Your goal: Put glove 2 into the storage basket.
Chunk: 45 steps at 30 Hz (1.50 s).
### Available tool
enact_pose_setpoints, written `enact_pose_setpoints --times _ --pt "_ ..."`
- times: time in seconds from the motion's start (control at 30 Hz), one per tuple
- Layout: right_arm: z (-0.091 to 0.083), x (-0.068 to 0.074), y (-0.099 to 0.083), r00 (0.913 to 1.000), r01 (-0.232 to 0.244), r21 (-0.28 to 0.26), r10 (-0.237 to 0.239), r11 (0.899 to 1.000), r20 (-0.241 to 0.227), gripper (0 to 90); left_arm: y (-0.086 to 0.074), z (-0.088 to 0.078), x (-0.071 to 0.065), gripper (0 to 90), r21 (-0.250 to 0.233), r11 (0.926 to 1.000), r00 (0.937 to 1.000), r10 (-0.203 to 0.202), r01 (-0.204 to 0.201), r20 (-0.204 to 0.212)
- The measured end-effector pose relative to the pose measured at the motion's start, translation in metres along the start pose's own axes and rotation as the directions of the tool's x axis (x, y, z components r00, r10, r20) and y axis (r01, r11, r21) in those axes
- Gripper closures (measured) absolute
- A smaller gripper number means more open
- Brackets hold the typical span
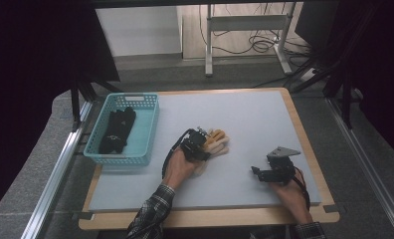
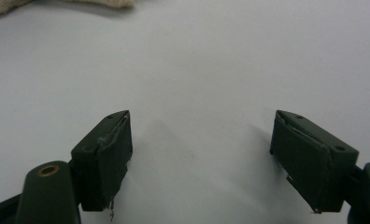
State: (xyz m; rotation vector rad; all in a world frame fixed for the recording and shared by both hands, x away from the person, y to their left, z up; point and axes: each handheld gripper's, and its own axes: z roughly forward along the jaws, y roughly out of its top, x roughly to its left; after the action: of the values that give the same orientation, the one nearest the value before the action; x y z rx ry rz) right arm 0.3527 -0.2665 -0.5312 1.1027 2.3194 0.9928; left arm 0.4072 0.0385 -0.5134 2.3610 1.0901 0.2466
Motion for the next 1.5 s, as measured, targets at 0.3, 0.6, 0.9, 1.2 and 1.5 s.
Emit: enact_pose_setpoints --times 0.3,0.6,0.9,1.2,1.5 --pt "0.000 0.000 0.000 1.0000 -0.001 0.001 0.001 1.000 -0.001 20.7 0.006 -0.018 0.013 55.0 -0.054 0.9972 0.9985 -0.053 0.053 -0.013" --pt "0.000 0.000 0.000 1.0000 -0.001 0.000 0.001 1.000 -0.001 20.6 0.011 -0.046 0.033 54.5 -0.072 0.9937 0.9940 -0.090 0.086 -0.062" --pt "0.000 0.000 0.000 1.0000 0.000 0.000 0.000 1.000 -0.001 20.6 0.007 -0.090 0.069 54.4 -0.118 0.9799 0.9783 -0.174 0.161 -0.113" --pt "0.000 0.000 0.000 1.0000 0.000 -0.001 0.000 1.000 0.000 20.6 -0.004 -0.138 0.117 54.2 -0.154 0.9589 0.9390 -0.268 0.238 -0.216" --pt "0.000 0.000 0.000 1.0000 0.001 -0.001 -0.001 1.000 0.000 20.6 -0.025 -0.161 0.163 53.5 -0.165 0.9269 0.8746 -0.373 0.337 -0.310"
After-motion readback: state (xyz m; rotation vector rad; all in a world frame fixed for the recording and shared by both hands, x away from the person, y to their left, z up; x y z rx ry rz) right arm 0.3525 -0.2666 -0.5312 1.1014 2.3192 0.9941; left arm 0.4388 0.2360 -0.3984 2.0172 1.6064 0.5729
